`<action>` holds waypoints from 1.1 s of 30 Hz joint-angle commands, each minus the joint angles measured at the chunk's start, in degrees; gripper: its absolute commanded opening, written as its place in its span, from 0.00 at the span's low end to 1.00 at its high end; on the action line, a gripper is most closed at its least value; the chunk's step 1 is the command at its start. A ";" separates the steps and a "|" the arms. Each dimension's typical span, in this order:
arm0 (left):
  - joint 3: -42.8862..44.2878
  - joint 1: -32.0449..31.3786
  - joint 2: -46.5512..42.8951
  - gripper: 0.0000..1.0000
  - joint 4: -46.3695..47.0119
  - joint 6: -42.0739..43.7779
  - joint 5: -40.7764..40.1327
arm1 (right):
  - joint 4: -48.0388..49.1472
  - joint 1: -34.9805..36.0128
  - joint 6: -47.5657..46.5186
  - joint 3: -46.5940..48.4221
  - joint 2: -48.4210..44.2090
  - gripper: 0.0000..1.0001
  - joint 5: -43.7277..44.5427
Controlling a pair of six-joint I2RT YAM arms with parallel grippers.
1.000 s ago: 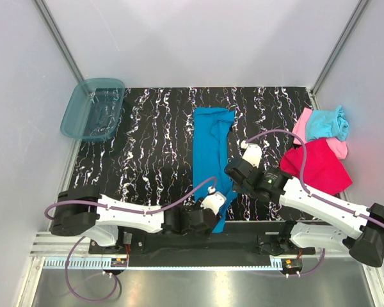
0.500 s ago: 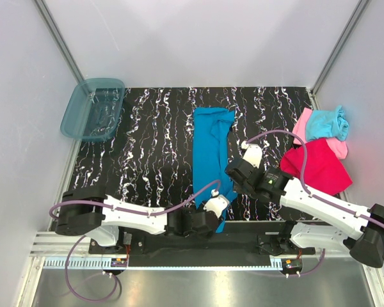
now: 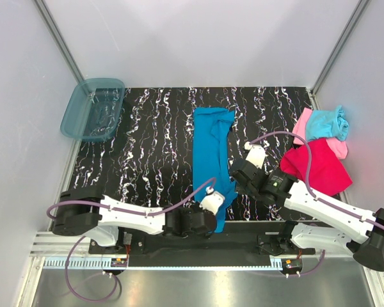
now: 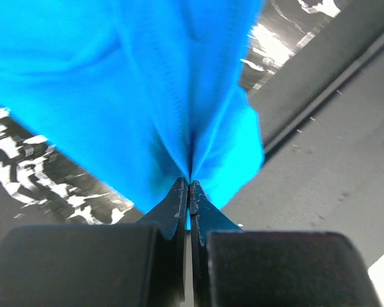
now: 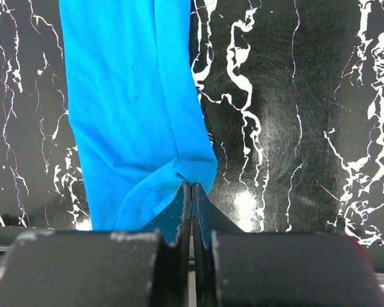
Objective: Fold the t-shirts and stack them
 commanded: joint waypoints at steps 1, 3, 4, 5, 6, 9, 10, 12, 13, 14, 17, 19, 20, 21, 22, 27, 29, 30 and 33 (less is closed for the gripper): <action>-0.47 -0.69 -4.10 0.00 -2.25 -4.39 -8.90 | 0.47 -0.51 -0.15 -0.10 -0.84 0.00 -0.60; -0.56 -0.95 -6.04 0.00 -4.36 -7.81 -12.49 | 0.55 -0.42 -0.06 -0.27 -1.01 0.00 -0.87; -0.56 -1.30 -6.74 0.00 -7.16 -9.05 -13.73 | 0.47 -0.51 -0.06 -0.36 -1.10 0.00 -1.30; -0.47 -1.48 -8.14 0.00 -8.75 -10.37 -16.18 | 0.47 -0.42 -0.06 -0.62 -1.36 0.00 -1.57; -0.29 -1.83 -8.94 0.00 -10.33 -13.08 -17.25 | 0.47 -0.42 0.02 -0.80 -1.54 0.00 -2.27; 0.06 -2.09 -11.57 0.00 -16.92 -18.53 -21.20 | 0.29 -0.51 0.46 -1.68 -2.86 0.00 -3.68; 0.15 -2.10 -12.54 0.00 -19.72 -19.77 -21.91 | 0.29 -0.51 0.55 -2.03 -3.29 0.00 -4.47; -0.11 -2.18 -13.25 0.00 -21.68 -22.84 -23.40 | 0.29 -0.51 0.64 -2.64 -4.70 0.00 -5.61; -0.20 -2.18 -13.51 0.00 -23.17 -23.82 -23.76 | 0.29 -0.51 0.55 -3.08 -5.14 0.00 -6.05; -0.29 -2.18 -13.51 0.00 -23.79 -24.87 -24.11 | 0.29 -0.51 0.12 -3.26 -6.19 0.00 -6.40; -1.17 -2.18 -13.25 0.00 -25.11 -28.83 -24.20 | 1.69 -0.33 -0.94 -4.93 -9.08 0.00 -8.77; -1.70 -2.27 -12.99 0.00 -25.46 -30.94 -24.03 | 2.57 -0.33 -1.12 -7.11 -10.76 0.00 -11.14; -1.87 -2.27 -12.90 0.00 -25.55 -31.73 -23.94 | 3.10 -0.42 -1.29 -8.00 -12.34 0.00 -12.02; -2.05 -2.36 -12.72 0.00 -25.90 -32.87 -24.03 | 3.97 -0.42 -1.12 -8.79 -13.05 0.00 -13.51; -2.14 -2.36 -12.64 0.00 -25.91 -33.40 -23.94 | 4.42 -0.25 -1.12 -10.45 -13.92 0.00 -14.40; -1.44 -2.45 -11.32 0.00 -26.08 -34.81 -23.94 | 10.30 1.51 0.46 -15.12 -14.73 0.00 -19.85; -0.91 -2.45 -10.44 0.00 -26.08 -34.90 -23.94 | 12.41 3.87 1.69 -15.83 -12.97 0.00 -19.16; -0.82 -2.45 -9.92 0.00 -25.99 -35.16 -23.94 | 13.12 7.10 2.22 -15.74 -12.10 0.00 -17.24; -0.47 -2.45 -9.30 0.00 -26.08 -36.13 -23.59 | 16.54 13.35 4.06 -15.04 -6.30 0.00 -14.59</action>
